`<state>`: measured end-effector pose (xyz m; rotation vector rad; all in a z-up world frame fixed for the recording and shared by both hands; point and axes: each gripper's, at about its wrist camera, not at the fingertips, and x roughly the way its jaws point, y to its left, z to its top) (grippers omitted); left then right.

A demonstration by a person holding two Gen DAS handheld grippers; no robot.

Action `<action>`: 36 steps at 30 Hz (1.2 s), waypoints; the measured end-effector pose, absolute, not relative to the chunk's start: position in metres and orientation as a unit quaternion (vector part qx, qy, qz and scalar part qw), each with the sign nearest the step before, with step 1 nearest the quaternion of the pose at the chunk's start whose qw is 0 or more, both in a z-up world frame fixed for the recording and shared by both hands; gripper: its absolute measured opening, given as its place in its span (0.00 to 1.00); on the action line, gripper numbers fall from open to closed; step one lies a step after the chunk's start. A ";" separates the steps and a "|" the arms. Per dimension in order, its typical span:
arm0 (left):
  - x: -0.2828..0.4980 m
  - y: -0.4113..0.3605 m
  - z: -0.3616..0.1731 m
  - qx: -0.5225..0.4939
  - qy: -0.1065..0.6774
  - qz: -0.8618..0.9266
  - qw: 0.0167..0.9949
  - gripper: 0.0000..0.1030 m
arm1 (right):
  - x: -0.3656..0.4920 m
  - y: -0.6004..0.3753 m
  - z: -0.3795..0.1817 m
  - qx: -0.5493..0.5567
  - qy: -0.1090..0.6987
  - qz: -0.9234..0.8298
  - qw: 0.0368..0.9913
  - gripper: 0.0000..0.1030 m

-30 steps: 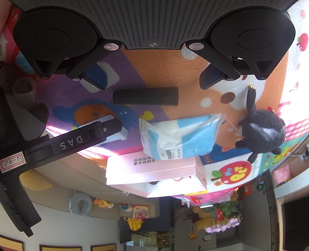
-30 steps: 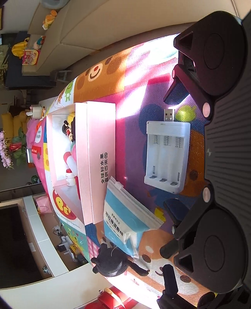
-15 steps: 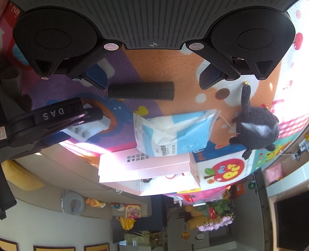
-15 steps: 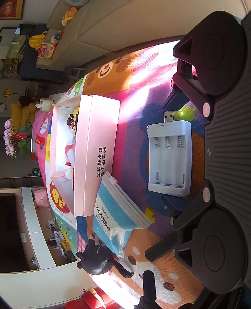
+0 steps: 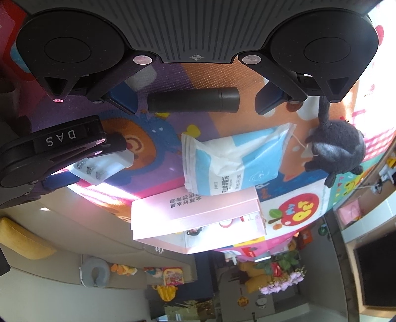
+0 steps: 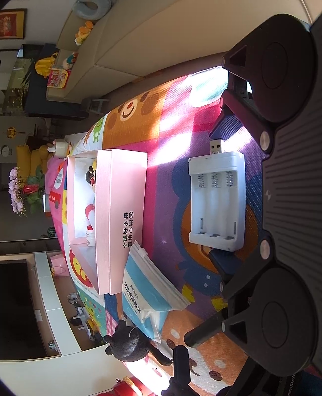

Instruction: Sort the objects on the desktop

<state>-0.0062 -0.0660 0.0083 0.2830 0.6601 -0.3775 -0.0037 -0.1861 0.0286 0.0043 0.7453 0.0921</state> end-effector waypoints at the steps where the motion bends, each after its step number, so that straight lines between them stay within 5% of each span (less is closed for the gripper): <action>1: -0.006 -0.066 0.008 0.137 0.322 -0.182 0.919 1.00 | -0.004 -0.186 0.029 0.002 0.364 0.045 0.930 0.93; 3: -0.006 -0.065 0.009 0.135 0.322 -0.182 0.919 0.99 | -0.004 -0.186 0.029 0.003 0.364 0.044 0.930 0.93; 8: -0.007 -0.061 0.011 0.116 0.329 -0.192 0.917 0.79 | -0.004 -0.185 0.029 0.001 0.364 0.042 0.931 0.93; 17: -0.010 -0.037 0.011 0.103 0.331 -0.156 0.925 0.79 | -0.005 -0.183 0.028 -0.004 0.364 0.038 0.930 0.93; 23: -0.007 -0.018 0.009 0.092 0.335 -0.152 0.925 0.92 | -0.005 -0.183 0.027 -0.007 0.365 0.037 0.930 0.95; 36: -0.014 -0.028 0.007 0.098 0.328 -0.184 0.921 0.91 | -0.007 -0.177 0.027 -0.019 0.362 0.046 0.931 1.00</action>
